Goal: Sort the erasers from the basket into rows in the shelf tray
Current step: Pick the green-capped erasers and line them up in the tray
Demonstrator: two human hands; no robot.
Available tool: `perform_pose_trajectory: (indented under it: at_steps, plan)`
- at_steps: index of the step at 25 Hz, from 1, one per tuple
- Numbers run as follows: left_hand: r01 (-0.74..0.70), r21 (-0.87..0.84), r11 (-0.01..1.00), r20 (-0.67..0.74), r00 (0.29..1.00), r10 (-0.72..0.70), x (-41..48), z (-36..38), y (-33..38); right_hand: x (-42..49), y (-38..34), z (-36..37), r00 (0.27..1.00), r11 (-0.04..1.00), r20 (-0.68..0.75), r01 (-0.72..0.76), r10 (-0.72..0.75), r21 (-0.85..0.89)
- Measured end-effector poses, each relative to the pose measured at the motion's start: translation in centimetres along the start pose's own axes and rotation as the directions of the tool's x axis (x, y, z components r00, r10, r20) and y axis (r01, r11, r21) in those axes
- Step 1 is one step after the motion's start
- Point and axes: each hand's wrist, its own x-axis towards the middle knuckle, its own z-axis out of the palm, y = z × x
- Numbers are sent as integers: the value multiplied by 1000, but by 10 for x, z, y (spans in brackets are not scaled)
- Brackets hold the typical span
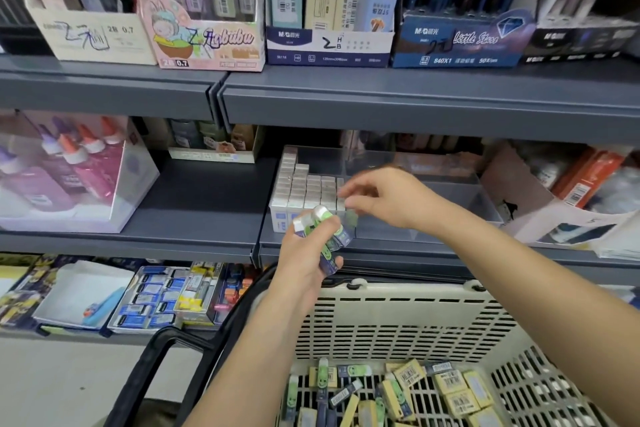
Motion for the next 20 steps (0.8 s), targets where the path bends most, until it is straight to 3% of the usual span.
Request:
perform_pose_trajectory:
  at_steps: [2, 6, 9, 12, 16, 20]
  plan:
    - [-24, 78, 997, 35, 999, 22, -1, 1, 0, -7, -11, 2, 999, 997, 24, 45, -47, 66]
    - [-87, 167, 982, 130, 989, 66, -8, 4, -3, -11, -19, 1, 991, 992, 56, 123, -121, -30]
    - [-34, 70, 997, 127, 992, 25, -8, 4, -4, -9, -13, -13, 997, 995, 56, 40, -45, 89]
    - [31, -18, 999, 0, 1000, -31, -3, 2, 0, 0, 1, -29, 992, 951, -41, -105, 122, 292]
    - [44, -53, 998, -80, 996, -48, 2, -2, 2, 15, 15, -20, 957, 977, -199, -206, 213, 52]
    - [47, -42, 998, -73, 996, -50, 3, -3, 1, 25, 22, 2, 966, 968, -78, -244, 247, 50]
